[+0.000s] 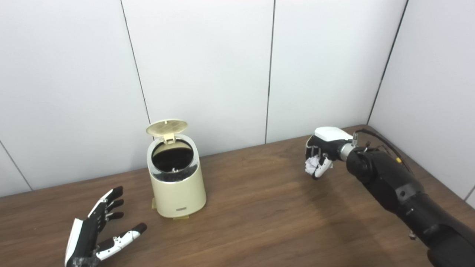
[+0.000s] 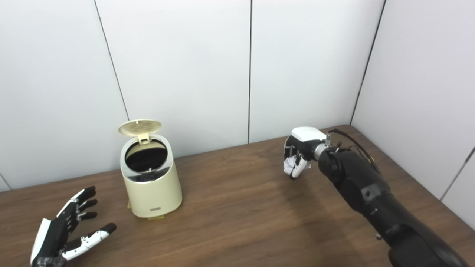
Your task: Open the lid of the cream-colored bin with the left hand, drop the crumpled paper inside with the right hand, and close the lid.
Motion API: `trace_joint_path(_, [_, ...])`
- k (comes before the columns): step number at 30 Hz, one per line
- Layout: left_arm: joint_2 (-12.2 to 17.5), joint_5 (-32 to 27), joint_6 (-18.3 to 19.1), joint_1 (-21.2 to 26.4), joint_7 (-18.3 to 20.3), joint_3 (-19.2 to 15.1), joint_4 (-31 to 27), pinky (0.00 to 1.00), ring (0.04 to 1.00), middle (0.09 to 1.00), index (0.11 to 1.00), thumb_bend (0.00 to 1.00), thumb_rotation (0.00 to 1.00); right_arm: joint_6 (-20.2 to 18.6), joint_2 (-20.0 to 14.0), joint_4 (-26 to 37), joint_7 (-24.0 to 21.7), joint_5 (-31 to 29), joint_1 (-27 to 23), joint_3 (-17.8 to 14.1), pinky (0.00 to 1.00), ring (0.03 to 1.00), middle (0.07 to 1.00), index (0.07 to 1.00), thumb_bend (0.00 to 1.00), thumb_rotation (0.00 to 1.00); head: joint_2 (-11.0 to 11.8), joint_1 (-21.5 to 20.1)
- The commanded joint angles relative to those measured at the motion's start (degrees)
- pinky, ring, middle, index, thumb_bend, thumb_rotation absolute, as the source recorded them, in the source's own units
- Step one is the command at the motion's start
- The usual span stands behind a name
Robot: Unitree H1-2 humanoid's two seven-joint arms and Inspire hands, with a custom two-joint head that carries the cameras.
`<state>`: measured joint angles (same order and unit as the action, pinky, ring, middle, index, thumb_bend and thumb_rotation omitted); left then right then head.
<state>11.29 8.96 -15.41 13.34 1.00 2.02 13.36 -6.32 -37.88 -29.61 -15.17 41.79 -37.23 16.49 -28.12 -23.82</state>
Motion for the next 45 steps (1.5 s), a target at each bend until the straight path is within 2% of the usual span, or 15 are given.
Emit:
trace_joint_path(1, [0.52, 0.45, -1.75, -1.08, -0.02, 0.16, 0.87, 0.73, 0.853, 0.885, 0.897, 0.77, 0.18, 0.72, -0.99, 0.67, 2.86, -0.38, -2.54, -1.30, 0.39, 0.392, 0.489, 0.517, 0.52, 0.00, -0.07, -0.02])
trace_joint_path(7, [0.62, 0.15, -1.96, -1.02, 0.45, 0.25, 1.07, 0.71, 0.841, 0.887, 0.901, 0.77, 0.18, 1.65, -1.96, 1.55, 4.09, 0.08, -2.32, -0.73, 0.36, 0.376, 0.471, 0.538, 0.51, 0.00, -0.20, 0.02])
trace_joint_path(11, [0.49, -0.20, -2.33, -1.10, 0.88, 0.15, 1.20, 0.71, 0.841, 0.888, 0.901, 0.76, 0.16, 2.87, -2.55, 3.14, 4.23, -0.29, -1.94, -1.17, 0.39, 0.392, 0.472, 0.518, 0.52, 0.00, -0.37, 0.72])
trace_joint_path(13, [0.45, 0.44, -2.30, -1.16, 0.67, 0.20, 1.01, 0.69, 0.831, 0.882, 0.897, 0.76, 0.16, 4.79, -2.88, 4.15, 5.00, -0.68, -1.70, -1.46, 0.41, 0.396, 0.486, 0.511, 0.52, 0.00, -0.43, 1.17])
trace_joint_path(19, [-0.08, 0.59, -2.77, -1.06, 0.40, 0.35, 1.75, 0.69, 0.833, 0.884, 0.893, 0.77, 0.15, 0.95, -2.47, 19.03, -0.99, -0.04, -1.69, -2.26, 0.40, 0.393, 0.494, 0.520, 0.52, 0.00, -0.44, 5.13])
trace_joint_path(22, [-0.60, 0.58, -2.78, -0.87, 0.27, 0.50, 2.40, 0.69, 0.839, 0.888, 0.897, 0.80, 0.19, 2.97, -1.67, 24.14, -2.72, -1.03, -2.58, -2.17, 0.39, 0.383, 0.493, 0.532, 0.51, 0.00, -0.29, 7.30])
trace_joint_path(26, [-1.32, 1.36, -3.17, -0.54, -0.41, 0.86, 3.40, 0.72, 0.851, 0.892, 0.899, 0.82, 0.23, 7.28, 0.49, 26.67, -0.56, -0.51, -3.70, -1.85, 0.36, 0.374, 0.471, 0.536, 0.51, 0.00, 0.34, 11.29])
trace_joint_path(30, [-2.27, 2.00, -3.29, -0.47, -1.21, 1.20, 4.19, 0.77, 0.858, 0.897, 0.906, 0.82, 0.24, 3.95, 3.97, 31.02, -3.56, 0.97, -5.45, -1.62, 0.34, 0.371, 0.469, 0.525, 0.51, 0.00, 0.69, 14.49])
trace_joint_path(34, [-3.29, 2.70, -2.97, -0.47, -2.27, 1.78, 4.13, 0.80, 0.863, 0.898, 0.907, 0.84, 0.27, 3.16, 7.74, 32.14, -5.06, 0.68, -7.86, -1.41, 0.27, 0.357, 0.447, 0.536, 0.51, 0.00, 0.94, 16.49])
trace_joint_path(38, [-4.14, 3.29, -2.92, -0.39, -2.74, 2.30, 4.38, 0.75, 0.854, 0.900, 0.908, 0.84, 0.28, 2.84, 11.35, 30.67, -5.56, -1.03, -9.56, -1.54, 0.33, 0.380, 0.488, 0.520, 0.51, 0.00, 1.06, 18.74])
trace_joint_path(41, [-4.59, 3.65, -2.61, -0.46, -2.85, 2.59, 4.16, 0.74, 0.849, 0.899, 0.911, 0.84, 0.27, 1.55, 14.05, 30.24, -6.02, -1.24, -10.86, -1.12, 0.34, 0.381, 0.497, 0.532, 0.51, 0.00, 0.96, 19.46])
trace_joint_path(45, [-5.22, 3.53, -1.66, -0.71, -3.05, 2.71, 3.42, 0.70, 0.849, 0.901, 0.913, 0.84, 0.26, 1.86, 17.06, 28.70, -4.43, -1.87, -11.74, -1.14, 0.33, 0.370, 0.482, 0.547, 0.51, 0.00, 0.78, 20.15])
